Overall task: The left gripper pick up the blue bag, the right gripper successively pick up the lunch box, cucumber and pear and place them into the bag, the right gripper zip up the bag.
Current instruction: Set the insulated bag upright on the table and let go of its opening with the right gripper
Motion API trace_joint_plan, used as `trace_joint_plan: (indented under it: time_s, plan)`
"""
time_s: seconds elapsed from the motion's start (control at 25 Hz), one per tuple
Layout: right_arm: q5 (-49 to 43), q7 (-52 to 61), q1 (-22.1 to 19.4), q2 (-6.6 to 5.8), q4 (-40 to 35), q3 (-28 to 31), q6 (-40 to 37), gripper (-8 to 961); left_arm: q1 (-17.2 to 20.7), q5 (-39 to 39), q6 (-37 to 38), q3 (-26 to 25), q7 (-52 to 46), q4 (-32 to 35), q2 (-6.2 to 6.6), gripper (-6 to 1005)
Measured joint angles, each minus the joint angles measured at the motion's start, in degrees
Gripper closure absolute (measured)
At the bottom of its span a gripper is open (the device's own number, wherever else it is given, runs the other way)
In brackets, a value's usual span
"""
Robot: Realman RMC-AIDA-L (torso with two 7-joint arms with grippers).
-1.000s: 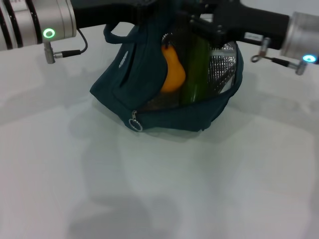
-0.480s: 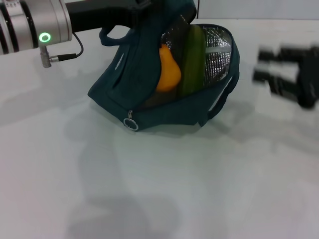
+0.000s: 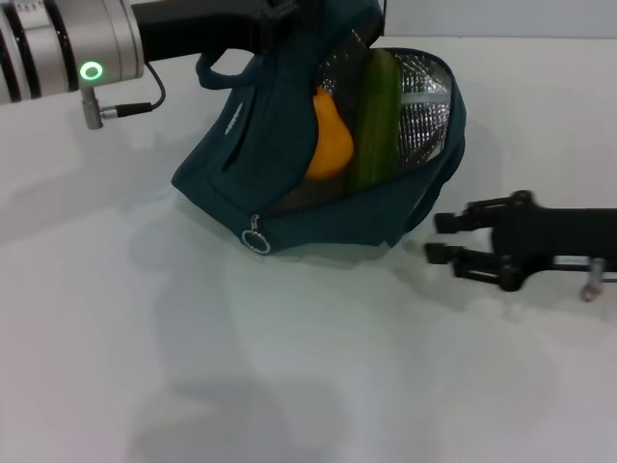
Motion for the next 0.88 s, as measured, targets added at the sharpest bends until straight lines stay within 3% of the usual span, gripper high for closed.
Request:
trace_joint_plan:
  time_s: [0.36, 0.52, 0.8, 0.88]
  plan:
    - [-0.43, 0.69, 9.54, 0.77, 7.58, -8.35, 11.05, 578, -0.16, -0.18, 0.01, 0.19, 0.02, 0.00, -0.06, 953]
    - [2.55, 0.51, 11.06, 0.88, 8.29, -13.35, 14.35, 578, -0.35, -0.20, 0.00, 0.19, 0.02, 0.00, -0.06, 953]
    - [4.63, 0.00, 10.63, 0.77, 7.48, -15.00, 14.39, 640, -0.34, -0.21, -0.02, 0.19, 0.10, 0.00, -0.06, 953]
    - [5.26, -0.22, 10.21, 0.68, 7.11, -14.77, 14.41, 698, -0.32, -0.22, -0.06, 0.19, 0.10, 0.00, -0.06, 953]
